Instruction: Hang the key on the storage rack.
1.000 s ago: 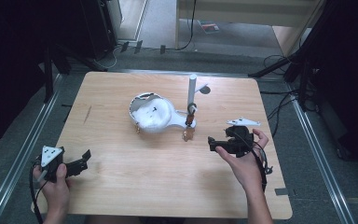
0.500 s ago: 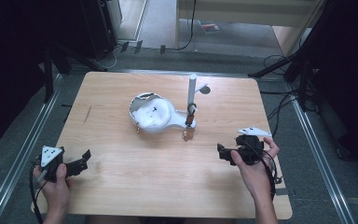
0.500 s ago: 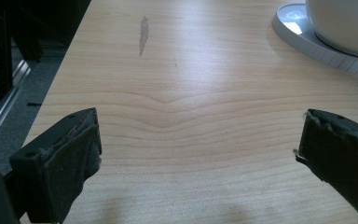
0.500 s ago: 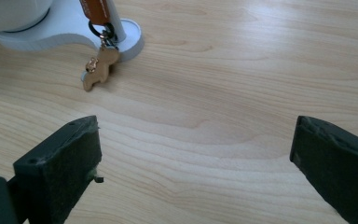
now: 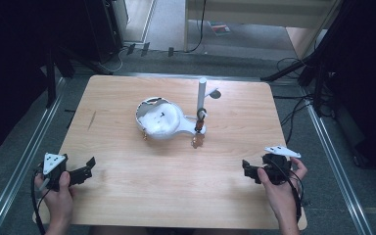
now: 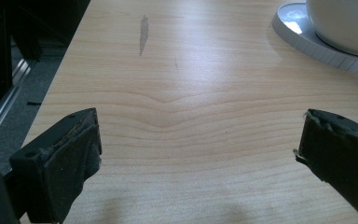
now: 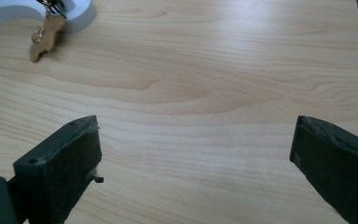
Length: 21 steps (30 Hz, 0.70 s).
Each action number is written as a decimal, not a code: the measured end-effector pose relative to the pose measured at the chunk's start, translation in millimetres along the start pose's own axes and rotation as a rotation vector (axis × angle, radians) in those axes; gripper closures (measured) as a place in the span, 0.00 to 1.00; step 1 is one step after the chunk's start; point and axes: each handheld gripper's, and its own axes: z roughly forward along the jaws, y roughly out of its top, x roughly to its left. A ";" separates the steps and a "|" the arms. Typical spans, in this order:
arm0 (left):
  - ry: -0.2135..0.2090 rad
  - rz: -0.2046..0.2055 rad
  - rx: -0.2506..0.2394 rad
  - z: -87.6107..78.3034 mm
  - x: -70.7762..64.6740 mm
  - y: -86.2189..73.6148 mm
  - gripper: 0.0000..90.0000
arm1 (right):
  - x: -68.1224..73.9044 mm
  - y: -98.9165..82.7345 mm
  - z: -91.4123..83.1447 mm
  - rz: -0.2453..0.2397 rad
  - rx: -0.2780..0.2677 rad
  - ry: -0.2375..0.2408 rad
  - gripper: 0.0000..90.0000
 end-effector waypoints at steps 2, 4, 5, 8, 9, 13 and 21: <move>0.000 0.003 0.000 0.1 0.0 0.0 0.00 | -4.1 -4.9 -0.7 0.010 0.005 -0.007 0.03; 0.001 0.000 0.000 0.1 -0.1 0.0 0.00 | -8.8 -9.8 -1.4 0.008 0.004 -0.018 0.02; 0.001 0.000 0.000 0.1 -0.1 0.0 0.00 | -8.8 -9.8 -1.4 0.008 0.004 -0.018 0.02; 0.000 -0.001 0.000 0.2 0.0 0.0 0.00 | -19.1 -19.7 -4.0 0.016 0.011 -0.038 0.03; 0.000 0.000 0.000 0.1 0.0 0.0 0.00 | -22.0 -22.2 -4.7 0.020 0.010 -0.039 0.03; 0.000 0.001 0.001 0.1 -0.1 0.1 0.00 | -31.4 -29.9 -7.0 0.027 0.016 -0.062 0.03; 0.000 0.001 -0.001 0.1 0.3 0.1 0.00 | -56.4 -57.3 -13.0 0.079 0.018 -0.069 0.02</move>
